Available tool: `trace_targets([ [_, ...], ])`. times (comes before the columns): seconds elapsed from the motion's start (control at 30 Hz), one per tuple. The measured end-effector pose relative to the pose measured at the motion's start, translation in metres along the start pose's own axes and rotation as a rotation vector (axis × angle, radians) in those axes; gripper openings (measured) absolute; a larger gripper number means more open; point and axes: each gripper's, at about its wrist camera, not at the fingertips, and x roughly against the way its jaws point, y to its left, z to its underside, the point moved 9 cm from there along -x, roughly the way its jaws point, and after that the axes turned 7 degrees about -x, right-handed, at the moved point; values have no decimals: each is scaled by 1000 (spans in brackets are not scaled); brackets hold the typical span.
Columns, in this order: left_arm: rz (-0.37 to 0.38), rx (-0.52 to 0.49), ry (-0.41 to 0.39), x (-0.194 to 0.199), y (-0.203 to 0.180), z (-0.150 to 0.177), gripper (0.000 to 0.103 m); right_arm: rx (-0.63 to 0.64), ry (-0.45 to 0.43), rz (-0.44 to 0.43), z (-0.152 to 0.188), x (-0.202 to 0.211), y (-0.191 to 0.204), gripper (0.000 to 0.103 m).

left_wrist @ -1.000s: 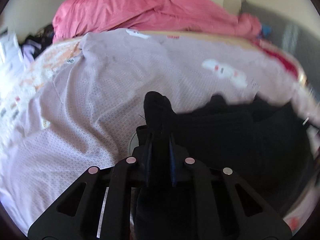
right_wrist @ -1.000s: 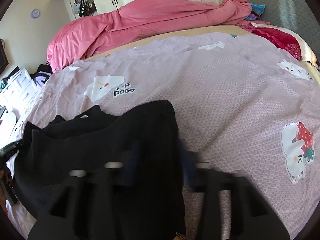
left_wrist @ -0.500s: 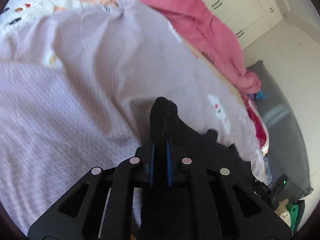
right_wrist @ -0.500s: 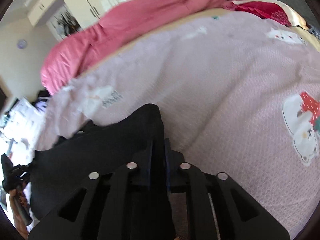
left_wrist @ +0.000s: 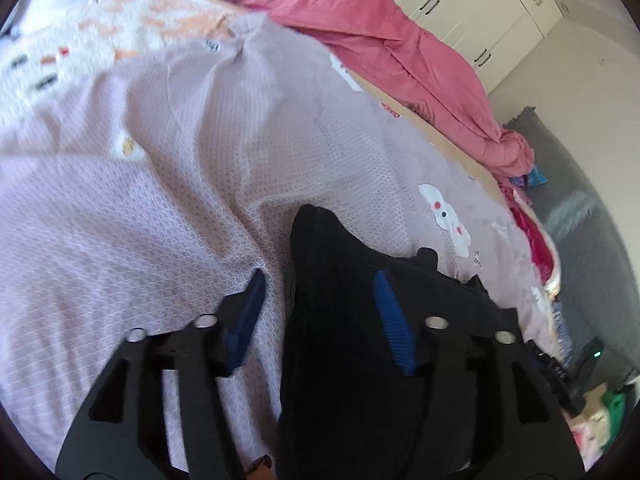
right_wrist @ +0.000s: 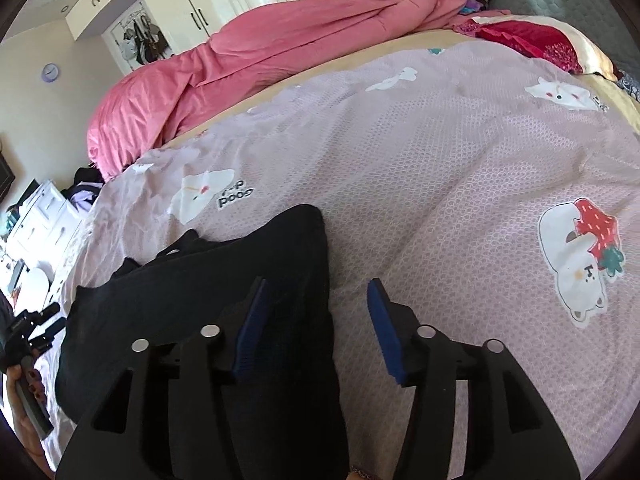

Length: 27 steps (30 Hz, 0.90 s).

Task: Fold small clothes
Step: 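Open both grippers and press the folded bundle flat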

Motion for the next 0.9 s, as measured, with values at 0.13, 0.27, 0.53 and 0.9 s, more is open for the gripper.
trace_targets([
  [0.13, -35, -73, -5, 14, -12, 9, 69, 33, 9, -8, 10, 11, 6, 61],
  [0.27, -50, -111, 28, 17, -18, 24, 71, 52, 31, 13, 24, 17, 4, 67],
  [0.53, -95, -127, 78, 25, -5, 51, 74, 14, 92, -22, 61, 24, 1, 67],
  [0.9, -61, -33, 135, 23, -4, 94, 53, -51, 119, -98, 81, 32, 0, 23],
])
